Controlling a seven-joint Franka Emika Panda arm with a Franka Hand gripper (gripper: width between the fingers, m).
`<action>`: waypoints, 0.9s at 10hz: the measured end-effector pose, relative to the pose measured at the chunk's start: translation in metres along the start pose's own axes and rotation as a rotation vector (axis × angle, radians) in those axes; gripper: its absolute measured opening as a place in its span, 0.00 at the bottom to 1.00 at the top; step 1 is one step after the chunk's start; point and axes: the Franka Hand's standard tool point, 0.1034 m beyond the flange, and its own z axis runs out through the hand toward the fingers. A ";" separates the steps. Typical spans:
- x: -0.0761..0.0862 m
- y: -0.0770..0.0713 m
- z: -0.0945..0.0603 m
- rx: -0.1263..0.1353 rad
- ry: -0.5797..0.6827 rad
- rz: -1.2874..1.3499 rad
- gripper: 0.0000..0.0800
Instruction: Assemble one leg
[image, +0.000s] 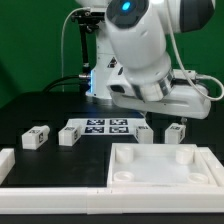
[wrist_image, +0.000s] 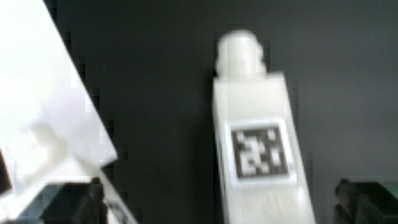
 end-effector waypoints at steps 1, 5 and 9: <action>-0.003 -0.003 0.003 -0.015 -0.084 0.003 0.81; -0.006 -0.018 0.012 -0.040 -0.117 0.001 0.81; 0.006 -0.014 0.033 -0.037 -0.077 -0.001 0.81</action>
Offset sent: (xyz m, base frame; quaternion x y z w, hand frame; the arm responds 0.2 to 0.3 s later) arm 0.0058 0.0247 0.0064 -0.0014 -0.0066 0.0225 0.9997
